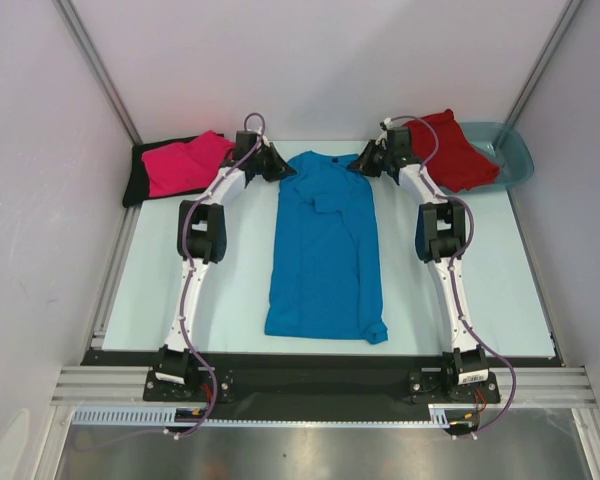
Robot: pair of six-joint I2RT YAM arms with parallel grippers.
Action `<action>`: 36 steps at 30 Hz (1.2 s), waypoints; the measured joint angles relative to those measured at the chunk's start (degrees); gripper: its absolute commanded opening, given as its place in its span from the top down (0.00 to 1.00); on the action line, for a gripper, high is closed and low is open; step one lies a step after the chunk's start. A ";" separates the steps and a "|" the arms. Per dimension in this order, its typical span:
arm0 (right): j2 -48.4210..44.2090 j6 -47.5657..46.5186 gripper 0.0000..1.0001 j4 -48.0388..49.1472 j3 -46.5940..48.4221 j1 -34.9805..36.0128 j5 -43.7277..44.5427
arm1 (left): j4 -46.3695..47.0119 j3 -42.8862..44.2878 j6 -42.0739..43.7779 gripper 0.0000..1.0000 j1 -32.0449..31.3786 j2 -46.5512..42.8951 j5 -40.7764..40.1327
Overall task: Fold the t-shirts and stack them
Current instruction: Fold the tshirt
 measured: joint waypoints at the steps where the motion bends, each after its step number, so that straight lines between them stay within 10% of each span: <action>1: -0.04 0.02 1.00 0.63 -0.46 -0.07 -0.35 | 0.52 -0.35 -0.02 1.00 0.00 0.00 0.42; 13: -10.01 -5.57 1.00 2.45 -15.08 0.31 0.33 | 4.24 -8.20 0.79 1.00 -0.61 -6.40 3.45; 36: -60.57 -16.33 1.00 -4.57 -37.27 9.11 8.92 | 1.46 -36.85 8.52 1.00 -4.07 -58.80 5.88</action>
